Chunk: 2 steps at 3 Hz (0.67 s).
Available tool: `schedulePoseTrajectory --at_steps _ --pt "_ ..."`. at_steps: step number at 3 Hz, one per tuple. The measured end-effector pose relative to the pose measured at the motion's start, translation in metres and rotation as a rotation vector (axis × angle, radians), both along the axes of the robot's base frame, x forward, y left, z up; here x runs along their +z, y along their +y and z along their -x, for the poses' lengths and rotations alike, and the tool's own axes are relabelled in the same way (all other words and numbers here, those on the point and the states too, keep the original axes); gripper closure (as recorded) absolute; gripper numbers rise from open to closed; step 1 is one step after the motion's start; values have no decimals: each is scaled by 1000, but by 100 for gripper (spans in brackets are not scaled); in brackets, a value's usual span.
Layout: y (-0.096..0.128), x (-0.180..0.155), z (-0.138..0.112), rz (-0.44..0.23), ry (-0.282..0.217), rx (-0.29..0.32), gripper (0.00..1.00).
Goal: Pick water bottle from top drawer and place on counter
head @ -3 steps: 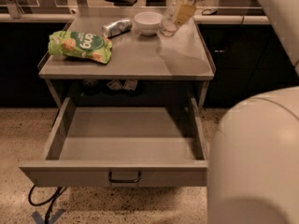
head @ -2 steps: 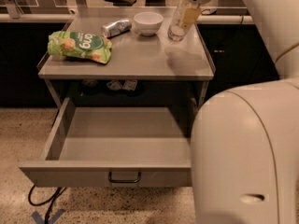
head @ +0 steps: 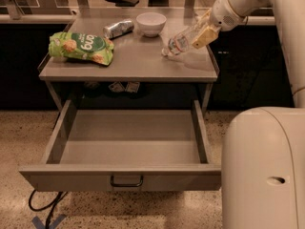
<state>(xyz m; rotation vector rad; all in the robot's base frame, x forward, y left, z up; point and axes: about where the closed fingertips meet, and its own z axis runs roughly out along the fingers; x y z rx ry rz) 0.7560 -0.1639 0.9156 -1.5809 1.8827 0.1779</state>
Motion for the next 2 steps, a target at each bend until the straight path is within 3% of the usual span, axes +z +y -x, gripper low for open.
schedulePoseTrajectory --at_steps 1,2 --pt "-6 -12 4 -158 61 -19 100" --pt "-10 -17 6 -242 91 -31 100"
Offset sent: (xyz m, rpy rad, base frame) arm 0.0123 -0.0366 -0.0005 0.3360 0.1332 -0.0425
